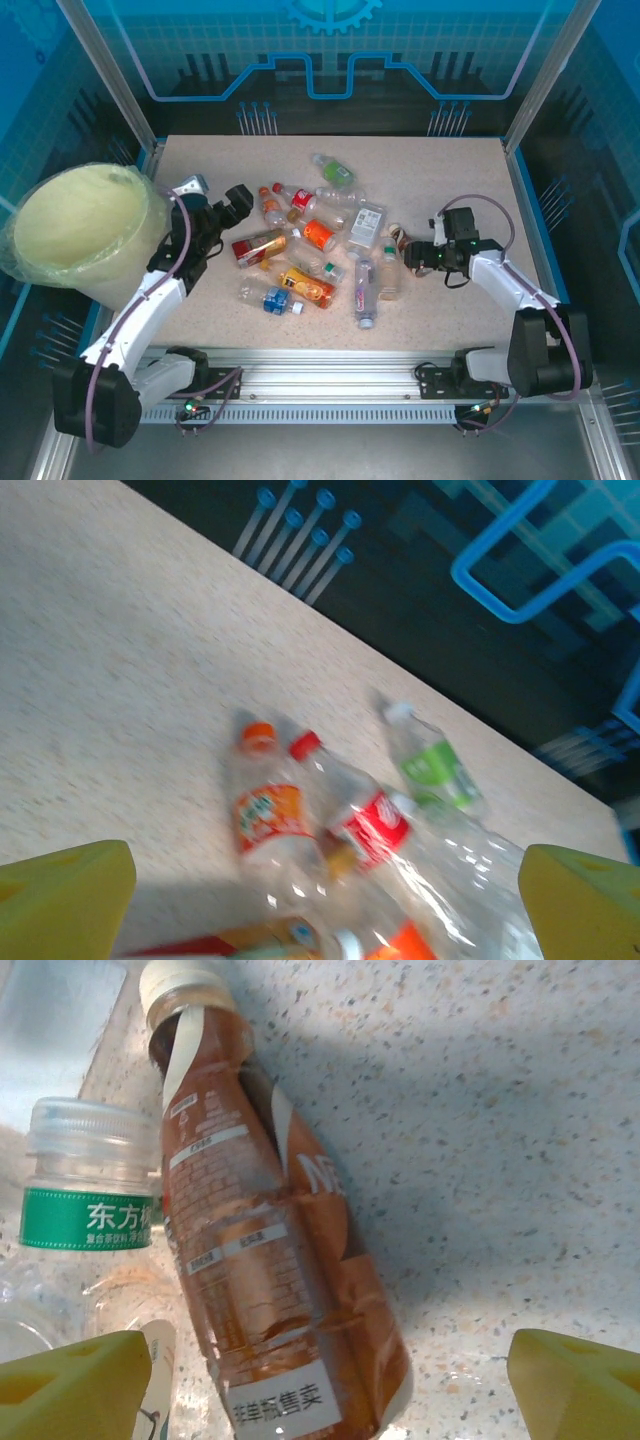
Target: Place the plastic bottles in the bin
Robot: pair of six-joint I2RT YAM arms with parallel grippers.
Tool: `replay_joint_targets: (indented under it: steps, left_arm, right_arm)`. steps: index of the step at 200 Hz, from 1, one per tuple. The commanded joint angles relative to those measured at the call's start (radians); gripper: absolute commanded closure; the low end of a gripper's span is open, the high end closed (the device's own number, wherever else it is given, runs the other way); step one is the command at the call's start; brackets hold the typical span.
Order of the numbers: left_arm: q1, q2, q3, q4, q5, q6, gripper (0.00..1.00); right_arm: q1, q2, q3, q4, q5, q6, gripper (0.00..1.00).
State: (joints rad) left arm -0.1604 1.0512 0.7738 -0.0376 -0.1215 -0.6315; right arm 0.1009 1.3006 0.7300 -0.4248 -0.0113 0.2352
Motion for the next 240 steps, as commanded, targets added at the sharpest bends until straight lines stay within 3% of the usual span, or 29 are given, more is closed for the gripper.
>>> replay_joint_targets:
  steps: [1,21,64,89,105,141,183,240]
  left_arm:
    - [-0.011,0.01,0.141,-0.212,0.207,-0.104,0.01]
    - [-0.022,0.045,0.221,-0.279,0.256,-0.085,0.01]
    - [-0.135,0.153,0.251,-0.133,0.337,0.05,0.01]
    - [-0.15,0.199,0.193,-0.017,0.469,0.019,0.01]
    - [-0.171,0.204,0.189,-0.037,0.46,0.037,0.01]
    - [-0.229,0.196,0.187,-0.027,0.487,0.052,0.01]
    - [-0.279,0.207,0.183,0.003,0.53,0.026,0.01]
    - [-0.308,0.197,0.171,0.05,0.568,-0.002,0.01]
  right_arm:
    - [0.027,0.029,0.045,-0.059,0.01,0.001,0.09]
    - [0.035,0.064,0.055,-0.055,0.016,0.012,0.12]
    - [0.057,0.15,0.078,-0.05,0.044,0.067,0.15]
    - [0.058,0.182,0.101,-0.072,0.072,0.083,0.23]
    - [0.057,0.175,0.1,-0.073,0.09,0.093,0.31]
    - [0.073,0.043,0.04,-0.032,0.171,0.104,0.46]
    - [0.148,-0.176,0.019,-0.027,0.203,0.161,0.51]
    - [0.301,-0.325,0.008,0.139,-0.052,0.248,0.53]
